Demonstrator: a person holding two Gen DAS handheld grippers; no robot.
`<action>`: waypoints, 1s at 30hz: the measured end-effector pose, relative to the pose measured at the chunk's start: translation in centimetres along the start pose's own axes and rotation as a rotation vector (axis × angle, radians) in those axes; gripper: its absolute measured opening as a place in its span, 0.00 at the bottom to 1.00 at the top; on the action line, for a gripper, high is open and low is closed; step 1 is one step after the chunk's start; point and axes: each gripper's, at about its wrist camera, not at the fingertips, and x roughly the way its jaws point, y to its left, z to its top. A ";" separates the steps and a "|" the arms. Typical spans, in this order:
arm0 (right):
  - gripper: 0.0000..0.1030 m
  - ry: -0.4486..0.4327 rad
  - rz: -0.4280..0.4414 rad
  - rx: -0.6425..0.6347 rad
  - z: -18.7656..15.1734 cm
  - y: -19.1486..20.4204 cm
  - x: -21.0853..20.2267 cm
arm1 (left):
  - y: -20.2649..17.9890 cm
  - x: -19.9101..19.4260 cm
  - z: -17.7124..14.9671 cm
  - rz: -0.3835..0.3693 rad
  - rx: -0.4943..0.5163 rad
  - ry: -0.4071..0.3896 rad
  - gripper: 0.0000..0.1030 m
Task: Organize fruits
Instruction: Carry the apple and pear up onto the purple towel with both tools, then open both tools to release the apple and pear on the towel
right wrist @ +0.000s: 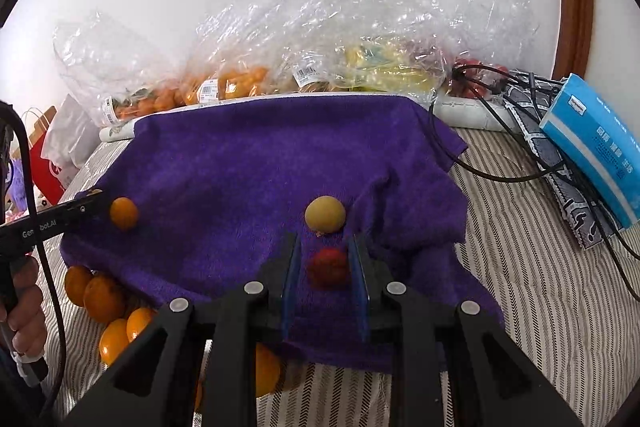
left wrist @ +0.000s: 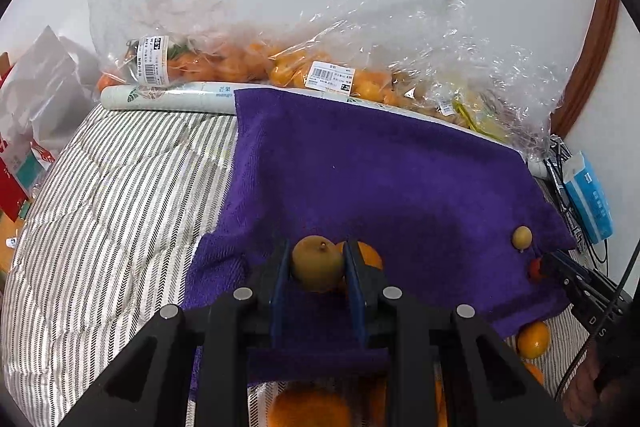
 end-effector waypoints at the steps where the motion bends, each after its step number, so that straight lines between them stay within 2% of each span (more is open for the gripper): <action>1: 0.24 0.001 -0.001 0.003 0.0 0.0 0.1 | 0.0 0.0 0.0 -0.002 0.002 0.002 0.25; 6: 0.25 -0.006 0.001 -0.001 -0.1 0.1 -0.1 | -0.3 -0.1 0.0 -0.026 0.002 0.014 0.25; 10: 0.40 -0.028 0.010 0.000 0.0 0.2 -0.6 | -0.7 -0.1 -0.2 -0.038 0.014 0.010 0.25; 14: 0.46 -0.053 0.026 0.000 0.0 0.5 -1.2 | -1.1 -0.2 -0.2 -0.057 0.027 0.007 0.26; 16: 0.48 -0.068 0.027 -0.002 0.0 0.6 -1.4 | -1.2 -0.4 -0.2 -0.057 0.029 0.012 0.32; 18: 0.49 -0.078 0.024 -0.013 0.0 0.9 -1.6 | -1.3 -0.8 -0.2 -0.071 0.025 -0.002 0.46; 20: 0.51 -0.102 0.007 -0.035 -0.2 1.3 -2.0 | -1.5 -1.4 -0.3 -0.075 0.036 -0.027 0.53; 24: 0.51 -0.108 0.028 -0.019 -0.1 1.4 -2.7 | -2.1 -2.3 -0.4 -0.054 0.071 -0.059 0.53; 30: 0.51 -0.097 0.013 -0.007 -0.6 2.0 -4.7 | -2.2 -3.9 0.0 -0.026 0.083 -0.076 0.53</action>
